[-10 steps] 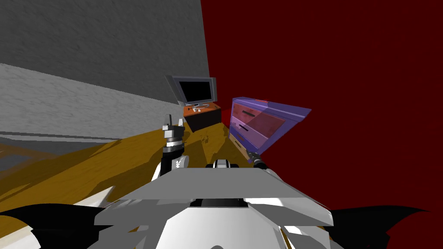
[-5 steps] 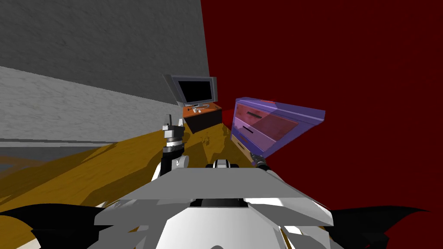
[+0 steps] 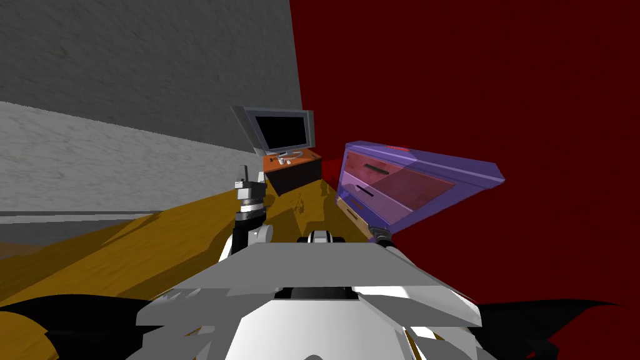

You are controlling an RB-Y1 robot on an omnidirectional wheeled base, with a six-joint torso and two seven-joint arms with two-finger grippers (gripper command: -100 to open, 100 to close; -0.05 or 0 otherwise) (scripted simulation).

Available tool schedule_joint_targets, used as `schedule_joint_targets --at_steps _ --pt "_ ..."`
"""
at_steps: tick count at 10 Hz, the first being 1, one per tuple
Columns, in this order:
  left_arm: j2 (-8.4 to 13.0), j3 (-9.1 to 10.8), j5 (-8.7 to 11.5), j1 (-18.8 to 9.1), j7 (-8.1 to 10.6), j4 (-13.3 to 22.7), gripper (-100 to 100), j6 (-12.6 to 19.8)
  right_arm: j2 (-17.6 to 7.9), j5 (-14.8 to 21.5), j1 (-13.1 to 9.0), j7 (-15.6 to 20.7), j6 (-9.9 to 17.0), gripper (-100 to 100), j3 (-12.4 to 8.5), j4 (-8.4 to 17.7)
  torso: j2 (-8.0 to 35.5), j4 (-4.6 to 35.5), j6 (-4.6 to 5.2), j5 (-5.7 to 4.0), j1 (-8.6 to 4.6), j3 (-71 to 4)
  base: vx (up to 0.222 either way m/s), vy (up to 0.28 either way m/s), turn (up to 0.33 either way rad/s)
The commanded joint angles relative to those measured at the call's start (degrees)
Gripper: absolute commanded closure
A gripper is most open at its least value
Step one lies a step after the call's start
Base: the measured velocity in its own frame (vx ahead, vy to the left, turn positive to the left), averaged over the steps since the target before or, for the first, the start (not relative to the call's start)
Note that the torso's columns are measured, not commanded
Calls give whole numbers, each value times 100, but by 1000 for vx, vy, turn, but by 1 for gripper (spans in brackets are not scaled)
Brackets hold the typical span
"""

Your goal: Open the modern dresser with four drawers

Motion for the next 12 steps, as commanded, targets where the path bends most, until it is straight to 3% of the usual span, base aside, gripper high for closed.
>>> schedule_joint_targets --at_steps 1,4,6,7,12 --pt "0 0 0 0 0 0 0 0 -117 352 -131 -73 354 -100 49 365 2 -1 -1 1 -4 -1 128 95 -36" --pt "0 0 0 0 0 0 0 0 -210 529 -211 -95 569 -100 88 595 -8 -3 0 2 7 -6 115 95 -24" --pt "0 0 0 0 0 0 0 0 -391 846 -371 -138 910 -100 160 981 -8 -2 -1 3 7 -5 162 111 -36" --pt "0 0 0 1 0 0 0 0 -391 846 -371 -138 965 -100 160 981 -24 -7 -2 2 3 -15 140 95 -10" --pt "0 0 0 1 0 -1 0 0 -758 1437 -730 -232 1744 -100 296 1750 -10 -4 -1 4 12 -8 183 128 -27"
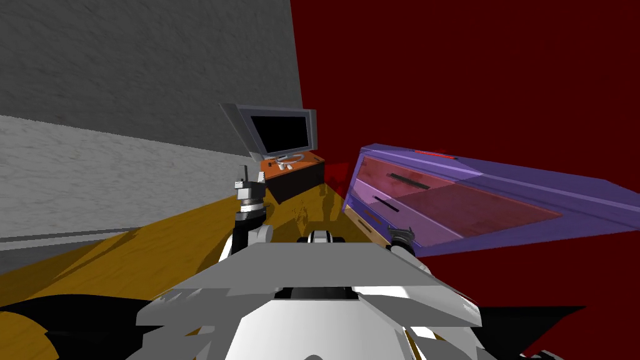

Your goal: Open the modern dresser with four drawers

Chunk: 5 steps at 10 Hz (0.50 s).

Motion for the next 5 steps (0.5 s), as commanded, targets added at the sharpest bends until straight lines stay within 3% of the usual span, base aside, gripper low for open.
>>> schedule_joint_targets --at_steps 1,5 --pt "0 0 0 0 0 0 0 0 -154 282 -147 -70 366 -100 67 333 6 2 1 -1 -5 4 199 101 -23" --pt "1 1 0 -1 0 0 0 0 -331 540 -349 -122 733 -100 130 686 18 6 1 -5 -17 12 148 66 -11"
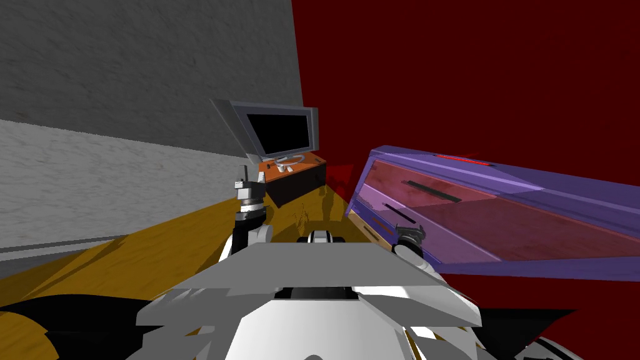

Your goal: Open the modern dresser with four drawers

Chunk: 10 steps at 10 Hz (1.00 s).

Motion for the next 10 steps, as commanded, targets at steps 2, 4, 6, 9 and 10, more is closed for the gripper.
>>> schedule_joint_targets --at_steps 2,4,6,9,10 --pt "0 0 0 -1 0 0 0 0 -24 63 -76 9 107 -100 21 99 12 2 1 1 1 6 31 16 1" --pt "0 0 0 -2 0 1 0 0 -59 52 -52 25 86 100 18 46 3 1 0 0 1 2 -27 56 -12" --pt "-2 -2 0 -3 0 0 0 0 -106 39 -19 47 59 100 13 -23 9 2 0 17 56 5 -95 201 -55" --pt "-1 -1 0 -3 0 0 0 0 -129 99 -3 117 147 -100 -5 46 -27 -7 -1 -7 -30 -15 -23 103 5" --pt "0 0 0 0 0 0 0 0 -134 118 1 141 179 -100 -12 73 -78 -20 -4 -12 -38 -45 209 39 42"
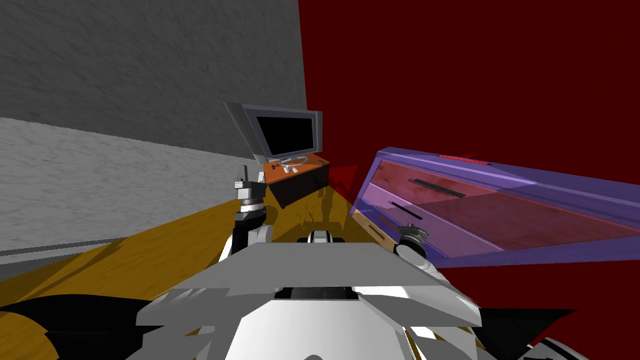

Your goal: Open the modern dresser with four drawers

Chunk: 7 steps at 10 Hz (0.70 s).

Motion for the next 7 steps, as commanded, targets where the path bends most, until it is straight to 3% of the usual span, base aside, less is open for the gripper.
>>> schedule_joint_targets --at_steps 1,5,7 --pt "0 0 0 1 0 -1 0 0 -22 81 5 109 144 -100 -31 122 -6 -5 1 7 25 -8 212 15 41" --pt "0 0 0 1 0 -1 0 0 -53 210 33 271 362 -100 -79 311 82 21 4 18 57 48 215 10 42" --pt "0 0 0 0 0 -1 0 0 -54 210 15 209 327 -100 -65 326 98 23 6 13 41 55 62 2 6"
